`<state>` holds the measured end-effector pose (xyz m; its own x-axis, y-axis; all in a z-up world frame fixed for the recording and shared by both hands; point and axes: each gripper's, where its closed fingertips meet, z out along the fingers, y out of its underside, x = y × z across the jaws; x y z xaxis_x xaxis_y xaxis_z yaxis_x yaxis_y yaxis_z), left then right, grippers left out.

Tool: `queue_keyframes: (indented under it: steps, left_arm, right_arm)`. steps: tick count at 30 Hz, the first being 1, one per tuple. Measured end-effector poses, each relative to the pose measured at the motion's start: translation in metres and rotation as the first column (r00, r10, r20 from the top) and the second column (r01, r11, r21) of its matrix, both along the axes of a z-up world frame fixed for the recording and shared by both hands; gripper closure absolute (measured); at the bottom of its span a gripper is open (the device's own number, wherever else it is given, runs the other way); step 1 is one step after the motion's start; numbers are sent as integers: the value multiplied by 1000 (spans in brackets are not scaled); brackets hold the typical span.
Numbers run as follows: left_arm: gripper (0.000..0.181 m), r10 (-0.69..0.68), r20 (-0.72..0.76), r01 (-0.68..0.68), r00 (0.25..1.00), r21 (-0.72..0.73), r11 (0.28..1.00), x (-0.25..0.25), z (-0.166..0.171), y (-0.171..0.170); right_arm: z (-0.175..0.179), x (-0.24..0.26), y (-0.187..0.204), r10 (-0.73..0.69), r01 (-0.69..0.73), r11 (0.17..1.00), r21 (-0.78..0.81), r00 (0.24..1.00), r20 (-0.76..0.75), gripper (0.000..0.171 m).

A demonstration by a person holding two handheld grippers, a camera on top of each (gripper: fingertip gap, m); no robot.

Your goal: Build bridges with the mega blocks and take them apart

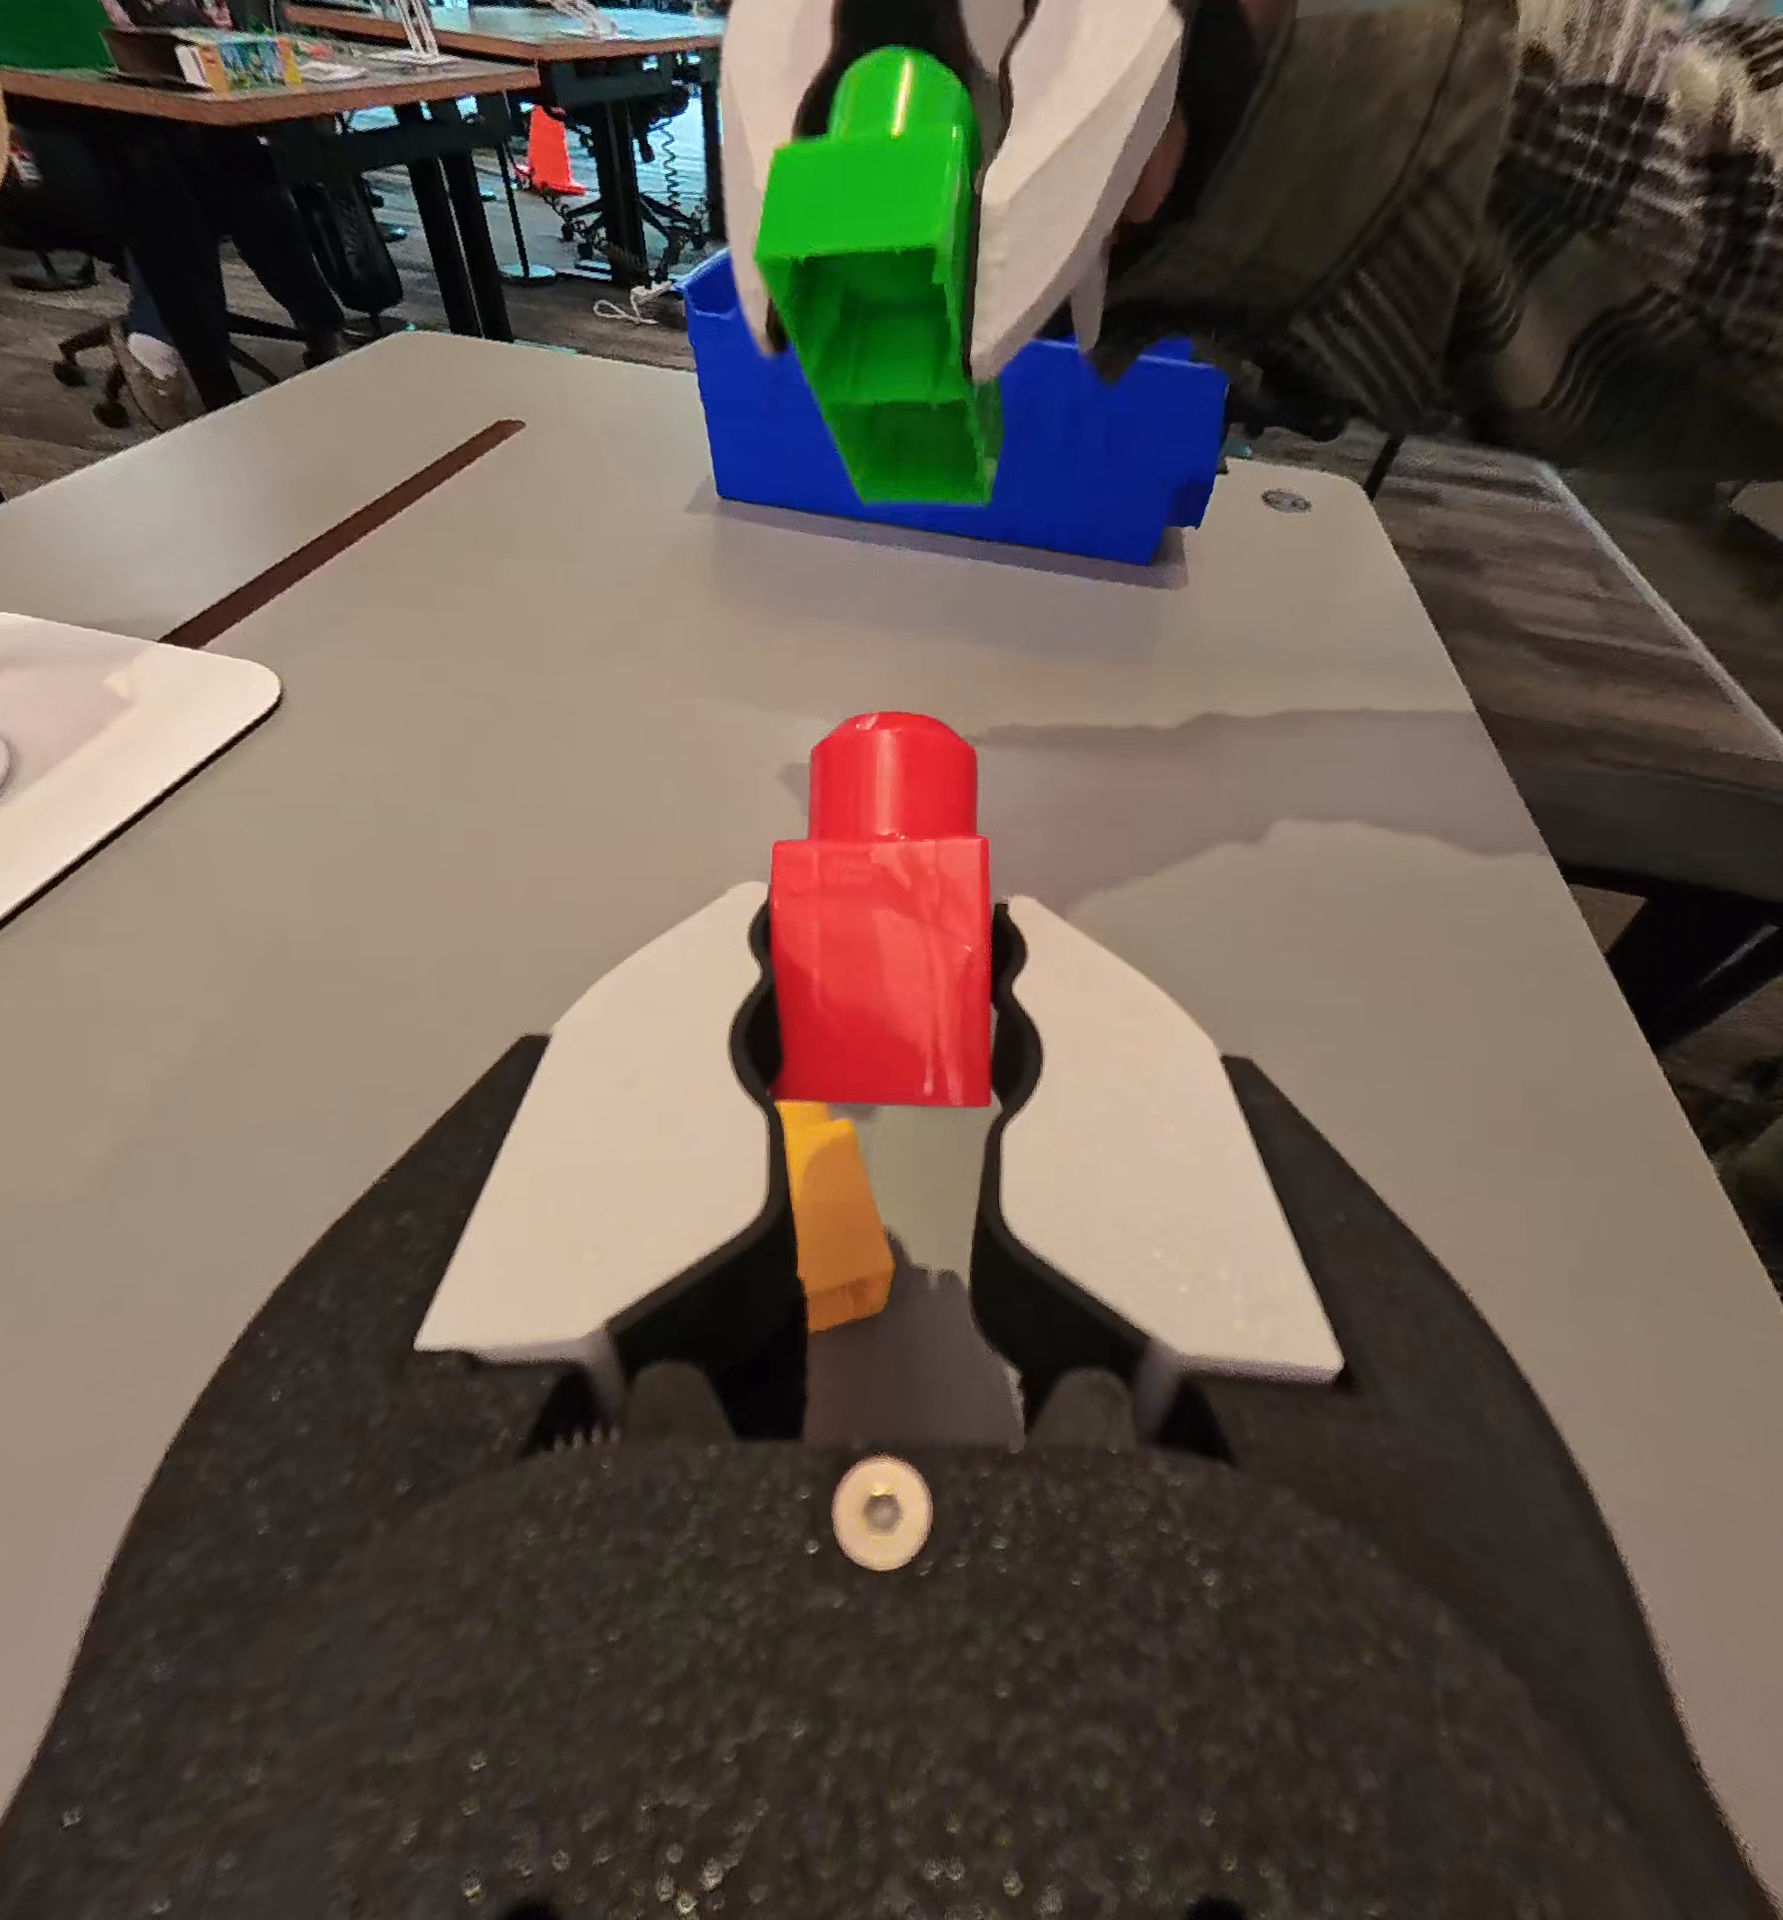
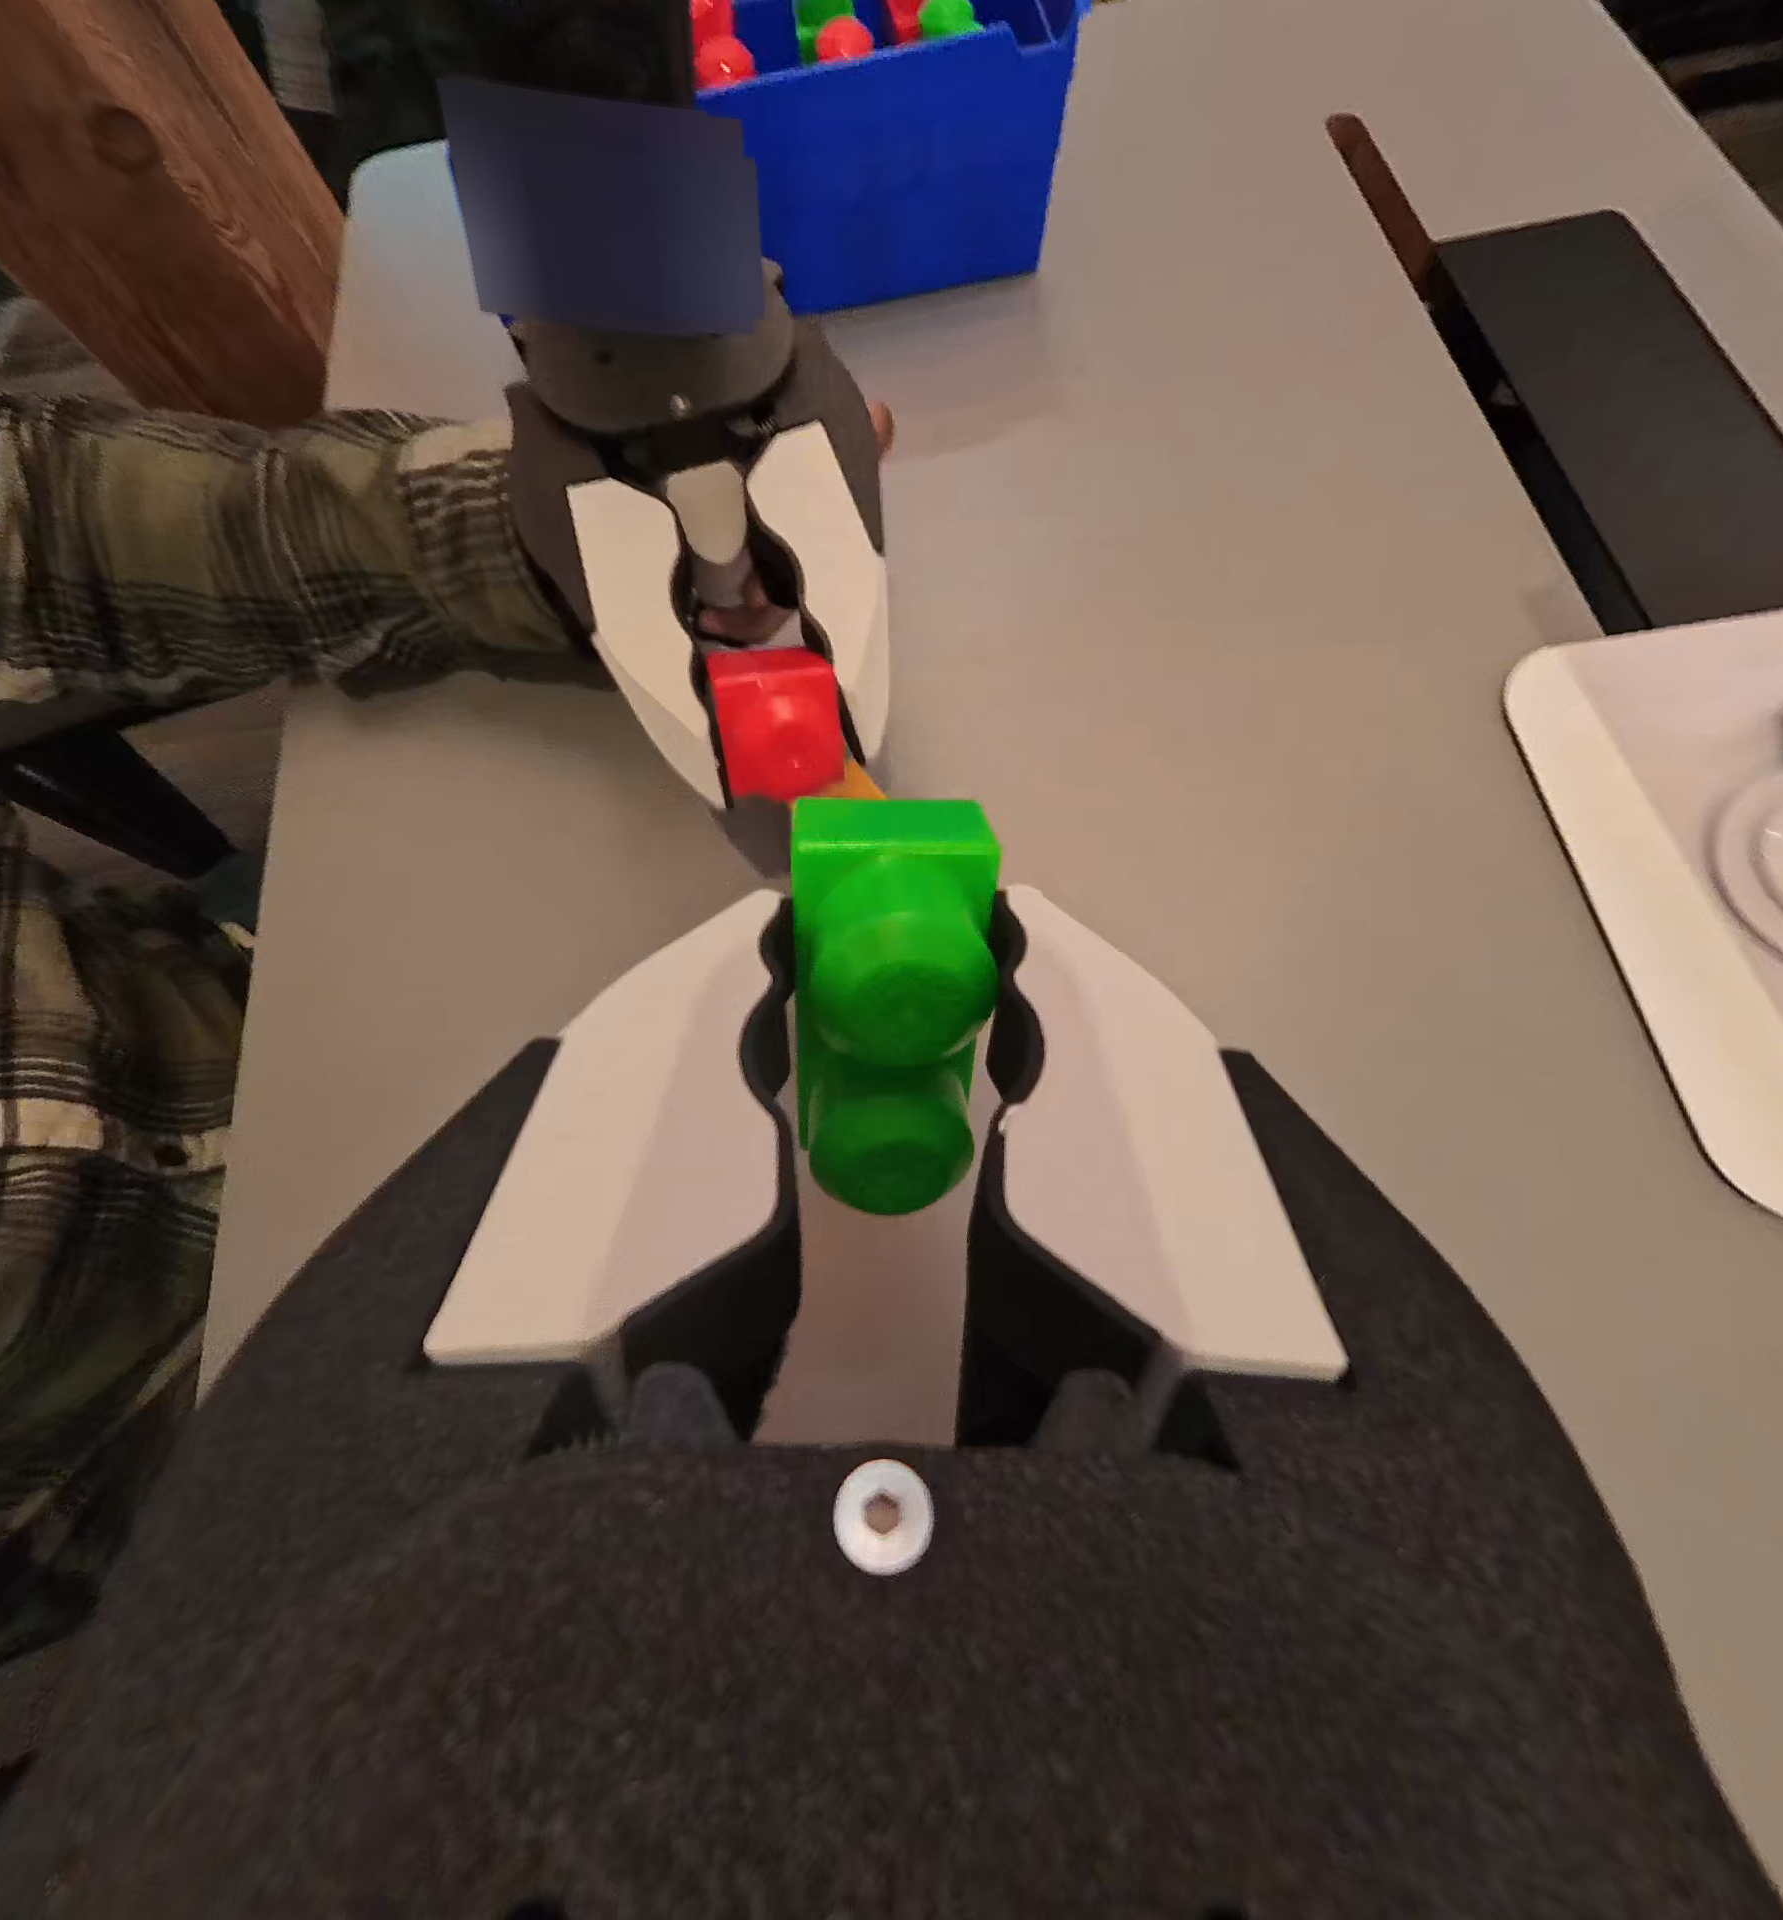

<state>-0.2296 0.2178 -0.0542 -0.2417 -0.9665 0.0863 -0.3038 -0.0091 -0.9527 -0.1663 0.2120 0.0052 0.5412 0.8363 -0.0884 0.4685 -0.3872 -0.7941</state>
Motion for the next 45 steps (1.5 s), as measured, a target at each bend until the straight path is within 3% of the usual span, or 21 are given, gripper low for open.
queue_keyframes:
  steps: [6,13,18,24,28,34,39,45]
  left_arm:
    - [144,36,27,-36,999,4,999,-7,6,7]
    - [144,50,39,-50,998,5,999,-11,10,10]
    - [144,52,31,-53,998,23,998,-10,8,8]
    - [144,57,23,-58,998,26,998,-10,6,10]
    - [144,62,19,-63,998,23,998,-11,4,13]
    - [144,60,5,-60,998,18,998,-11,0,14]
    - [144,55,-5,-55,998,18,998,-10,-2,14]
    - [144,56,-5,-56,998,19,998,-11,-2,14]
  right_arm:
    - [14,74,-21,-154,157,987,-20,982,108,136]
    - [26,194,-56,-420,437,899,-31,880,222,136]
    - [15,287,-81,-600,647,759,-67,736,313,136]
    - [-30,367,-111,-721,819,548,-169,566,400,136]
    - [-73,389,-127,-712,854,460,-244,519,474,136]
    - [-114,397,-135,-669,865,412,-287,501,549,135]
    - [-126,394,-136,-658,854,410,-321,521,544,135]
    - [-122,393,-137,-666,850,432,-303,527,528,113]
